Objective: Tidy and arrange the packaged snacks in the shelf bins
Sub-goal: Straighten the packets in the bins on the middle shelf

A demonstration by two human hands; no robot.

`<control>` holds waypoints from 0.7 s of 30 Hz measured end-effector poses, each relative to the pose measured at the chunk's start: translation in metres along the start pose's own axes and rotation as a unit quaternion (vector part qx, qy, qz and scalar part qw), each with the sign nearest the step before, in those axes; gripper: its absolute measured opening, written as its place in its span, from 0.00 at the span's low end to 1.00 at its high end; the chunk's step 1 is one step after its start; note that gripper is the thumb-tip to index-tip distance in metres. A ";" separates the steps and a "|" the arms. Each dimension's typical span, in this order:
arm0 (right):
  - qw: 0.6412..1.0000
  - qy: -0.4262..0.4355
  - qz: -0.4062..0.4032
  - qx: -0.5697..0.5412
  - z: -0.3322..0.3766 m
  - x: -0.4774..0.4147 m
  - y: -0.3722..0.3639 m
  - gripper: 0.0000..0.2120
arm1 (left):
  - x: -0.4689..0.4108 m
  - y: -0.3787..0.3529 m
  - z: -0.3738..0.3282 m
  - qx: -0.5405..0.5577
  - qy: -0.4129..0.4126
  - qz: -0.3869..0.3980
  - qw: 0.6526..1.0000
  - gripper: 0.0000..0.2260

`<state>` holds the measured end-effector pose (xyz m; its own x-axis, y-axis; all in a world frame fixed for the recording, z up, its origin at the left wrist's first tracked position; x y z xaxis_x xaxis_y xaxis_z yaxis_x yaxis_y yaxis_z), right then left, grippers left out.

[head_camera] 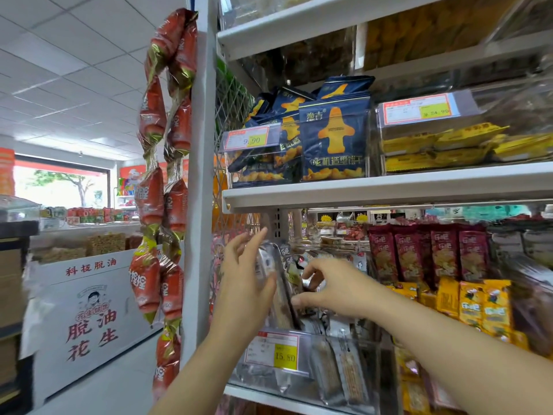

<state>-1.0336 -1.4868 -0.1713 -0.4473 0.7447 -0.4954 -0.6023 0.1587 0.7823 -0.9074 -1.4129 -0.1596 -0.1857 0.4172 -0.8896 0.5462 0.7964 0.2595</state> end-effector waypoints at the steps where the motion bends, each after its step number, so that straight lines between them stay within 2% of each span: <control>1: 1.000 0.004 -0.004 0.000 0.000 0.002 0.007 0.22 | 0.000 0.002 -0.005 -0.014 -0.008 -0.002 1.000 0.27; 4: 1.000 0.012 -0.017 0.020 -0.003 0.012 0.029 0.16 | -0.002 0.002 -0.024 -0.041 -0.023 -0.001 0.999 0.18; 7: 0.998 0.015 -0.037 0.042 -0.008 0.028 0.055 0.12 | -0.004 -0.010 -0.054 -0.034 -0.047 0.023 0.998 0.14; 14: 0.990 0.014 -0.097 0.097 -0.035 0.089 0.124 0.11 | 0.015 -0.067 -0.142 0.022 -0.101 0.103 0.989 0.10; 21: 0.980 -0.035 -0.134 0.143 -0.102 0.150 0.198 0.08 | 0.035 -0.130 -0.228 0.071 -0.133 0.143 0.978 0.09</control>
<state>-1.2871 -1.4097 -0.1294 -0.2471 0.6923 -0.6779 -0.4777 0.5217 0.7069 -1.1706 -1.4023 -0.1385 0.2000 0.4701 -0.8596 0.6563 0.5872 0.4738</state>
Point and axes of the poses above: each hand's wrist, its own x-axis away from the middle knuckle, its own y-axis out of the back of the hand, z = x × y, the point moved 10 cm from there along -x, towards the middle knuckle, and after that the axes turned 7 degrees about -z, right-handed, at the moved point
